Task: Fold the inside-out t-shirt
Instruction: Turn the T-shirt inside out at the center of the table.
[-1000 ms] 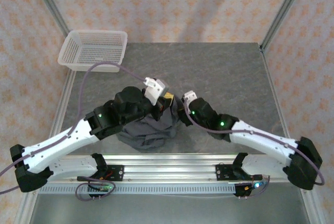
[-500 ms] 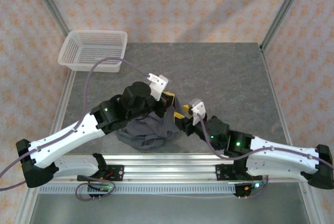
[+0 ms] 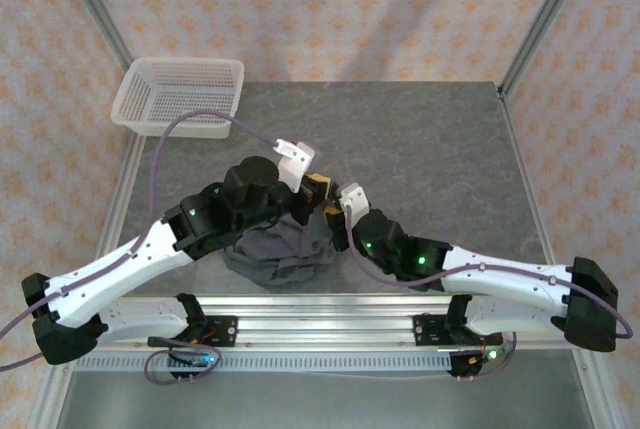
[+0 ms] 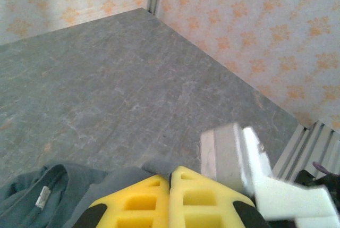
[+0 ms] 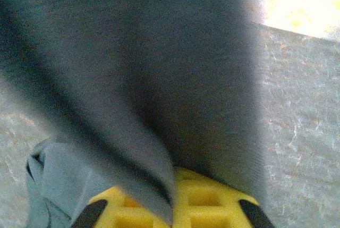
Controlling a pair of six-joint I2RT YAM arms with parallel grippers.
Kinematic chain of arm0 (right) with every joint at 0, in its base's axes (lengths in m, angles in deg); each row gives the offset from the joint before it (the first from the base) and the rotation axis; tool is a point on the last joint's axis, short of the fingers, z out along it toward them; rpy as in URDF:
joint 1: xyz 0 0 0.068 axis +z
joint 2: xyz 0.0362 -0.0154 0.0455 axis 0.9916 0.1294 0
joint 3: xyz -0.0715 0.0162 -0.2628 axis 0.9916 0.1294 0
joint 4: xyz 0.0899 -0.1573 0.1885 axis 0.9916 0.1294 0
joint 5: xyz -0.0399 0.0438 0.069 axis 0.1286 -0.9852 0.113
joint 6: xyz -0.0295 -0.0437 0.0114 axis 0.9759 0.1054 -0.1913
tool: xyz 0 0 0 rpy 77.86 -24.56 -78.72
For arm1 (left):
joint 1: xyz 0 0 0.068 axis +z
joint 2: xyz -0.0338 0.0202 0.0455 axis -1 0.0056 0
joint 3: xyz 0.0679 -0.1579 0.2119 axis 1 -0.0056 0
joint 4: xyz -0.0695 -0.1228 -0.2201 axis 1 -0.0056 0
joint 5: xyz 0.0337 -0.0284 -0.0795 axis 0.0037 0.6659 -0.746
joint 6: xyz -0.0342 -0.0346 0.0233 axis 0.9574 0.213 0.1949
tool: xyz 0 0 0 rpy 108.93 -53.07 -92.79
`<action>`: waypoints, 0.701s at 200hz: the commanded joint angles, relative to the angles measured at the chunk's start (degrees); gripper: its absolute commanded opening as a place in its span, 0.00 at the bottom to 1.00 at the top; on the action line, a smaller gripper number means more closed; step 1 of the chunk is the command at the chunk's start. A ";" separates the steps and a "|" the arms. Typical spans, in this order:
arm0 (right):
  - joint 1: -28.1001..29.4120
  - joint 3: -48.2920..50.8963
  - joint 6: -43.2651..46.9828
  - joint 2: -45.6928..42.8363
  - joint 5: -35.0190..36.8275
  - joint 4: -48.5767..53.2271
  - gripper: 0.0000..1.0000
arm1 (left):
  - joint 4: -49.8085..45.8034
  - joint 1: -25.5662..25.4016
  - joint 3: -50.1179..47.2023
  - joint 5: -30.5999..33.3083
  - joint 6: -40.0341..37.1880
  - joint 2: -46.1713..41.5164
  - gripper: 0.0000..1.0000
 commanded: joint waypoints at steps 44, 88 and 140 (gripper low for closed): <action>-21.59 -2.30 -20.61 -19.56 9.45 24.29 0.00 | 5.94 0.63 0.93 0.94 1.19 -2.57 0.48; -41.10 -4.13 -37.46 -21.42 16.55 46.21 0.01 | -6.54 1.20 1.99 23.21 6.12 -1.65 0.63; -41.13 -2.17 -27.34 -22.75 -13.97 29.26 0.43 | -10.98 9.82 -5.33 18.38 19.17 0.55 0.66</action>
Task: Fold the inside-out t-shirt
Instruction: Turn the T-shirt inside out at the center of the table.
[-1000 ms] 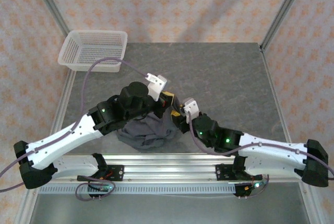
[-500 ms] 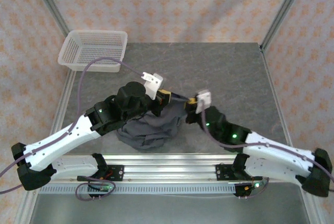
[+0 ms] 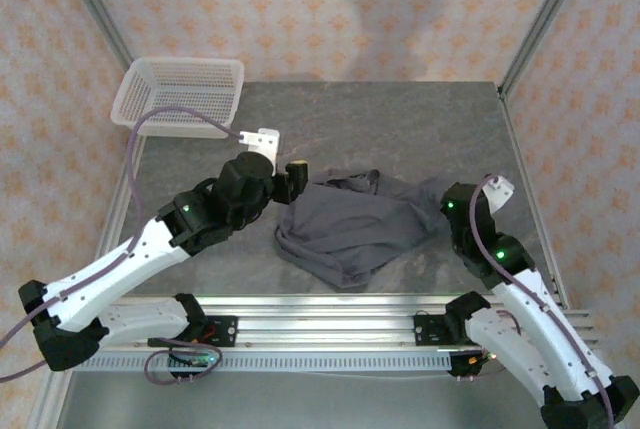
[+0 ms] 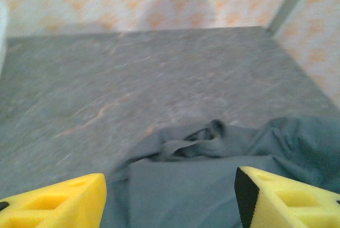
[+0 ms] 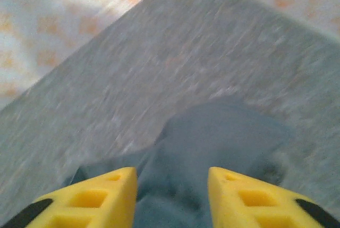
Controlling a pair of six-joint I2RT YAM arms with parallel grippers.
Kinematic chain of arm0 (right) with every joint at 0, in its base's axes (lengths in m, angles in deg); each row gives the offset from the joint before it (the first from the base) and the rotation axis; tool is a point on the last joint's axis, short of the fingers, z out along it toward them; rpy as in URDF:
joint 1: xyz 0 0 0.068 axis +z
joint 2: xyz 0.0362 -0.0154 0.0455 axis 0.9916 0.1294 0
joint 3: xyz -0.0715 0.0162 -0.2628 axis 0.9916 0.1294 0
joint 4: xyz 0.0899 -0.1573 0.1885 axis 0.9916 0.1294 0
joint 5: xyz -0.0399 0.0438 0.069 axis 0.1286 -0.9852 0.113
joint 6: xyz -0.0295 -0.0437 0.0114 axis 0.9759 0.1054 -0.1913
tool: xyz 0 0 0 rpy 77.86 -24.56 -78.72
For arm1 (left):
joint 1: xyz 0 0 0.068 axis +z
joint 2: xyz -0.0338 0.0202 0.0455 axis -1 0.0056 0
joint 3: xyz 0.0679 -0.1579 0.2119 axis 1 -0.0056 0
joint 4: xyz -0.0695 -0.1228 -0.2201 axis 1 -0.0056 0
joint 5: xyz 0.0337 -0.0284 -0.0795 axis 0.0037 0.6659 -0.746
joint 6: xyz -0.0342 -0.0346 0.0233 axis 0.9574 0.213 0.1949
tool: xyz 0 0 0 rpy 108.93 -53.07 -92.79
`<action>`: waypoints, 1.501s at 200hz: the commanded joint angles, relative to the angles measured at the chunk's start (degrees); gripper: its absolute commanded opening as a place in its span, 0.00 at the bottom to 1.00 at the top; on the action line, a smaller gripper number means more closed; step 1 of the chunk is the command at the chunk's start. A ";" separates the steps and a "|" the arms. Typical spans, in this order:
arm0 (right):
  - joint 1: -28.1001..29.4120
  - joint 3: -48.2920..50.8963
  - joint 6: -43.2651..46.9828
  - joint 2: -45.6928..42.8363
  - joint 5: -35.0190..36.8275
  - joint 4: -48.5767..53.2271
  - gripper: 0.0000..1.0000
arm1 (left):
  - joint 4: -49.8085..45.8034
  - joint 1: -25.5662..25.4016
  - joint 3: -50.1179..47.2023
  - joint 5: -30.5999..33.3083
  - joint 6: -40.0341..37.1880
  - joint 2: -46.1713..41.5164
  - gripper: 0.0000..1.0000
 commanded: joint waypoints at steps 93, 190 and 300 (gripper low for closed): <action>4.15 -23.74 8.50 50.29 -41.11 -15.85 0.55 | 5.02 7.65 -10.99 -19.24 14.08 10.26 0.68; 6.88 -37.70 -1.90 65.41 -31.69 -4.14 0.20 | 2.44 7.65 -12.48 -15.39 11.83 6.00 0.69; 6.93 -38.02 12.72 39.54 -36.67 -8.41 0.00 | 0.92 7.74 -13.35 -11.37 8.01 -0.78 0.69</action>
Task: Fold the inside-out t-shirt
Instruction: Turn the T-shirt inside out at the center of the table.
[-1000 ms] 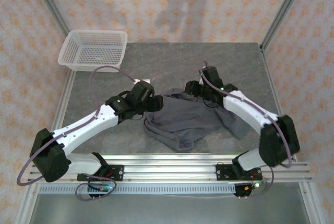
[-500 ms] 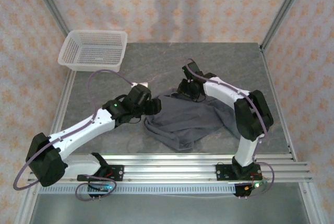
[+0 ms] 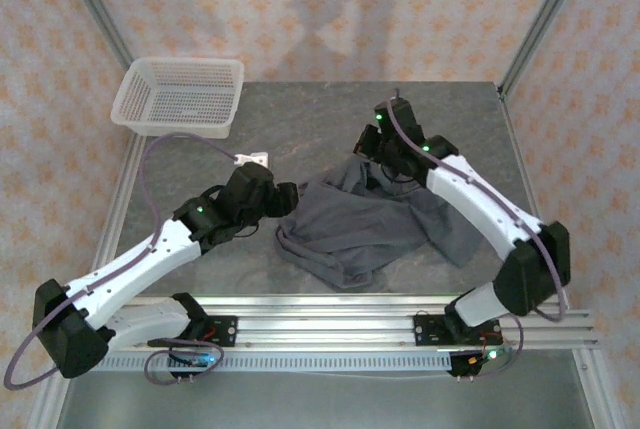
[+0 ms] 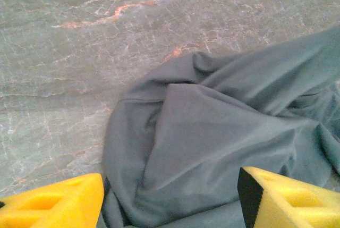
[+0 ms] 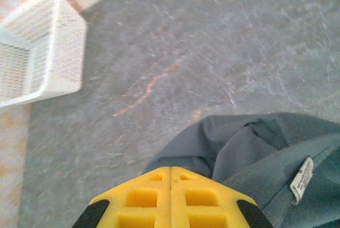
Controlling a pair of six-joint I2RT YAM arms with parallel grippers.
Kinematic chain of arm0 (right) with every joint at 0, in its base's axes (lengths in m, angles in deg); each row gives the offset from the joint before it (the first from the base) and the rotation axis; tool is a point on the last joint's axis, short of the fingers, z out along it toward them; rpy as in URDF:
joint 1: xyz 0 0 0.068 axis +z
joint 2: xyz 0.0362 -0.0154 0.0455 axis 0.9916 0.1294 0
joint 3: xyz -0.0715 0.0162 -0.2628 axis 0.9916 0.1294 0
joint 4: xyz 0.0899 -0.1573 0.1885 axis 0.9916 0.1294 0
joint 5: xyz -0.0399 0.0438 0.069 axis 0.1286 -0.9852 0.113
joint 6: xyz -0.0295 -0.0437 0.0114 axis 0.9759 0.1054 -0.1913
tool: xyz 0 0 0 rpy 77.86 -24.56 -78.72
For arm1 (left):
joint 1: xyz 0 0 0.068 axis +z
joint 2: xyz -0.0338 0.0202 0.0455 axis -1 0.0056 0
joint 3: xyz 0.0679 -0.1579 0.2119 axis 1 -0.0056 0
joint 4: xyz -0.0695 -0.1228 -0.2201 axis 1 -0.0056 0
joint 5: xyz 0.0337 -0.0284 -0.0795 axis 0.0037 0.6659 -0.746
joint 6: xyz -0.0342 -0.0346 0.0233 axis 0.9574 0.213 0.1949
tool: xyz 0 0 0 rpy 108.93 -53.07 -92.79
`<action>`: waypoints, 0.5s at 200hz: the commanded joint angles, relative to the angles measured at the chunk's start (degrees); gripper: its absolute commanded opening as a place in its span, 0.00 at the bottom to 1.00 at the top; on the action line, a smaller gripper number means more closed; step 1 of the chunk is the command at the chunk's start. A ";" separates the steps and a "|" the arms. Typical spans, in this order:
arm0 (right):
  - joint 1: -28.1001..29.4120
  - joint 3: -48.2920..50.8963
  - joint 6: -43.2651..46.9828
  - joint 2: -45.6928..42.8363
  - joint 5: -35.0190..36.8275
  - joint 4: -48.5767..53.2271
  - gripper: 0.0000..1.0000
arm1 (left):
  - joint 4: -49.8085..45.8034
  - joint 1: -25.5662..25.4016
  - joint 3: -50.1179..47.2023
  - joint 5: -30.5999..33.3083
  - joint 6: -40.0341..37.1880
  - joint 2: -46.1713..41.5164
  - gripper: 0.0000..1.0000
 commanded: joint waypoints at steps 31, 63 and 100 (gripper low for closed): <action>0.30 -2.80 8.64 -16.53 -11.18 -7.67 0.00 | 1.89 0.20 1.45 -3.61 -3.53 0.43 0.72; 0.29 5.88 6.37 -23.36 -12.03 -16.00 0.00 | 5.91 0.20 1.69 -7.55 -6.09 1.89 0.76; 0.35 3.97 7.25 -22.74 -20.15 -17.49 0.00 | 13.92 0.44 4.38 -23.72 -2.60 7.69 0.81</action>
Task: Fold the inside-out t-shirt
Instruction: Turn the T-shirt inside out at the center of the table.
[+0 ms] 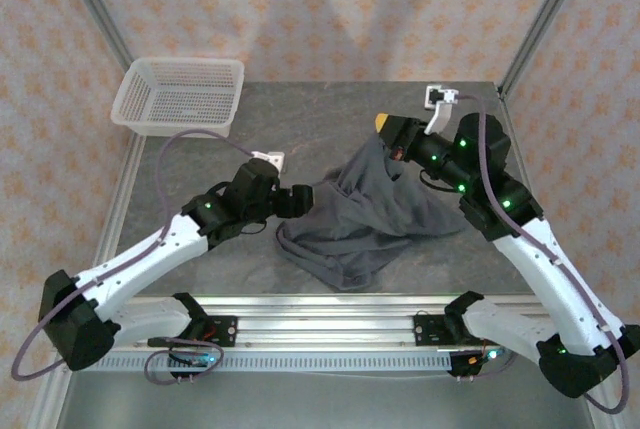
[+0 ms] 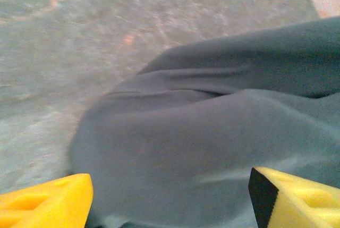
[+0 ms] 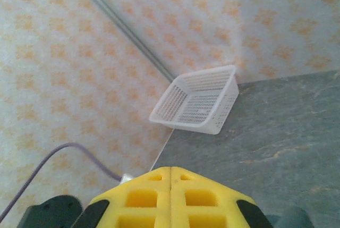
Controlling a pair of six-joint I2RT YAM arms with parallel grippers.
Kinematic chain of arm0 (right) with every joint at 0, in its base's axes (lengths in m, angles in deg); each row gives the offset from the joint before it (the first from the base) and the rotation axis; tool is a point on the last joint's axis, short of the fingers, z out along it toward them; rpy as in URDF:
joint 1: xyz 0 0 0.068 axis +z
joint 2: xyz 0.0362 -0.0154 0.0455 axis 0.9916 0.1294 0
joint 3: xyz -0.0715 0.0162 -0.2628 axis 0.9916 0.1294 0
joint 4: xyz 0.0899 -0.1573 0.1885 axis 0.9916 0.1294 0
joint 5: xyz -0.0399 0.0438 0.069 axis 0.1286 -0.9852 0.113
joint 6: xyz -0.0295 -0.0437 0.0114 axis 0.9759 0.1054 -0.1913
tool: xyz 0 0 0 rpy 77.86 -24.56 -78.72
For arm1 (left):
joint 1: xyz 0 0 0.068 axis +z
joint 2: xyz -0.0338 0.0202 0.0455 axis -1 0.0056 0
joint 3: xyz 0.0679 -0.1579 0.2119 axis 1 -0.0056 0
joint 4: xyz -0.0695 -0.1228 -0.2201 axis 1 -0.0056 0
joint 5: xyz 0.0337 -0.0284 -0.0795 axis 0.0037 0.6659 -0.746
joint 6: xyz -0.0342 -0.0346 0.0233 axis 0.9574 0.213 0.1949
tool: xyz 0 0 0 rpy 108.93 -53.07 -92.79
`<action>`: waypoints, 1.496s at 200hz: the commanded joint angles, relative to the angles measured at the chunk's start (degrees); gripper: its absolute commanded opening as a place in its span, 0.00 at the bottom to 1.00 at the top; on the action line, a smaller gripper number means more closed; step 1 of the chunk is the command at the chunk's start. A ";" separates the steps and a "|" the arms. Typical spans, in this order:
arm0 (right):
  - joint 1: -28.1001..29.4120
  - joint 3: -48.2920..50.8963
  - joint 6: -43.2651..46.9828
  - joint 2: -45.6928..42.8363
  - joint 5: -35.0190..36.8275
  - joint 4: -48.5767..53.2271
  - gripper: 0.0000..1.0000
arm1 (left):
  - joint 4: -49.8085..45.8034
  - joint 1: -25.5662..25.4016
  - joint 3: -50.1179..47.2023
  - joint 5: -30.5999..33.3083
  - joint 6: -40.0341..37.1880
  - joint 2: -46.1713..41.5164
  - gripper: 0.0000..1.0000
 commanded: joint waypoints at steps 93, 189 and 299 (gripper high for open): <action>0.09 5.27 0.47 -3.39 1.52 -2.79 0.00 | 14.50 2.76 0.98 -18.19 12.12 13.86 0.00; 1.28 45.09 -8.40 -16.20 -2.73 -9.18 0.00 | 1.95 10.97 11.53 -9.44 -1.50 2.87 0.00; 2.67 27.14 2.47 -1.02 -1.78 0.87 0.37 | -4.76 -6.31 -15.06 16.66 11.48 1.16 0.00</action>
